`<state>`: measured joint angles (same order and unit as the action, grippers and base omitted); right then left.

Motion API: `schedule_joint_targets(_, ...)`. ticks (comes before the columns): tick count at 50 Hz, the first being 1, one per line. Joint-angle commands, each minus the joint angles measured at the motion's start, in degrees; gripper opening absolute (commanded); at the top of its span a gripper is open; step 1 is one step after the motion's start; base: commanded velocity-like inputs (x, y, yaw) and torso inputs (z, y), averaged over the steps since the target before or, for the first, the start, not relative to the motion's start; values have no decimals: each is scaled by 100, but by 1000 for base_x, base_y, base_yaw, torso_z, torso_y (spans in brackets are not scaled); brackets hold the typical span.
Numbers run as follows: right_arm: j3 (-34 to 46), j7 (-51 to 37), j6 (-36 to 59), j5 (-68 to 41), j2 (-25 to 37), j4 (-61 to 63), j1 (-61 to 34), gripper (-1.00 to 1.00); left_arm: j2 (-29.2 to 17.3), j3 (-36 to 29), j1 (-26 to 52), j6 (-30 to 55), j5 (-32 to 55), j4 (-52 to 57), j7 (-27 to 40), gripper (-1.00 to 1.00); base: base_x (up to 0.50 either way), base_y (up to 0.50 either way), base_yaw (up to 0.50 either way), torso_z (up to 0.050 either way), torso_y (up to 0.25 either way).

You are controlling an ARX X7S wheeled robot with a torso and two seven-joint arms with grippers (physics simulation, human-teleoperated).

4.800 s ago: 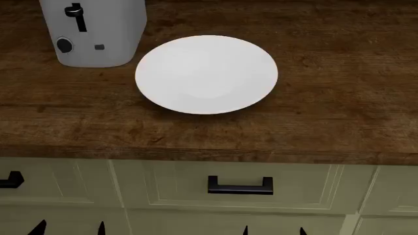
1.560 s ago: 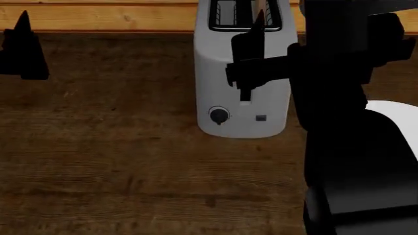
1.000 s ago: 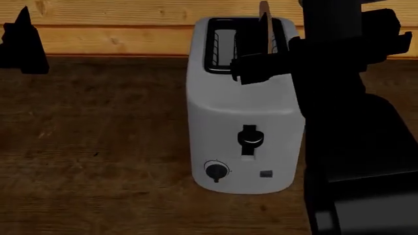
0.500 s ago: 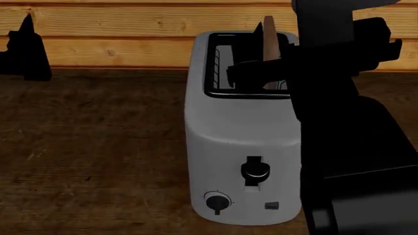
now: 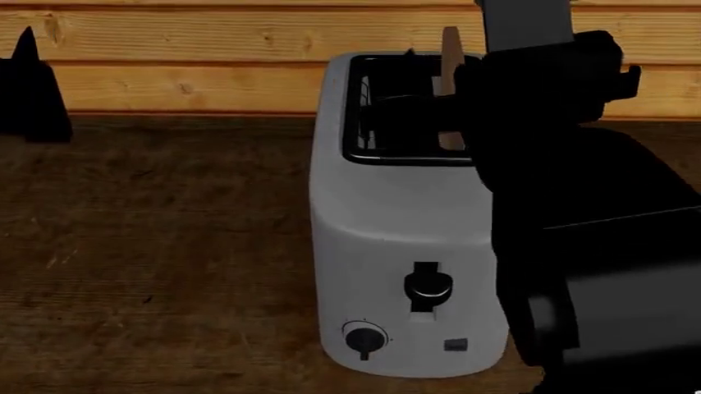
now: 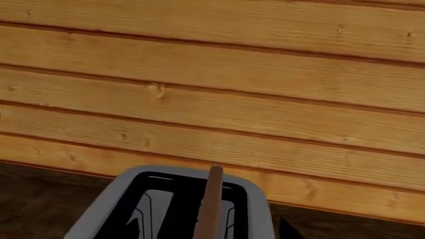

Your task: Place the toasted item on a plate.

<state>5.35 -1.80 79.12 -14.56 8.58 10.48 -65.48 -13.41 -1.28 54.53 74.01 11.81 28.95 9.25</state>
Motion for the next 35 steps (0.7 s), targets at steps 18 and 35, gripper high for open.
schedule_joint_targets(18, 529, 255, -959, 158, -196, -3408, -1116, 100, -4, 60, -361, 263, 165, 727, 47, 100, 0, 0, 0, 0, 0)
schedule_joint_targets(35, 819, 414, -1513, 196, -186, -4134, -1028, -100, -3, 28, -367, 285, 192, 736, 109, 100, 1, 0, 0, 0, 0)
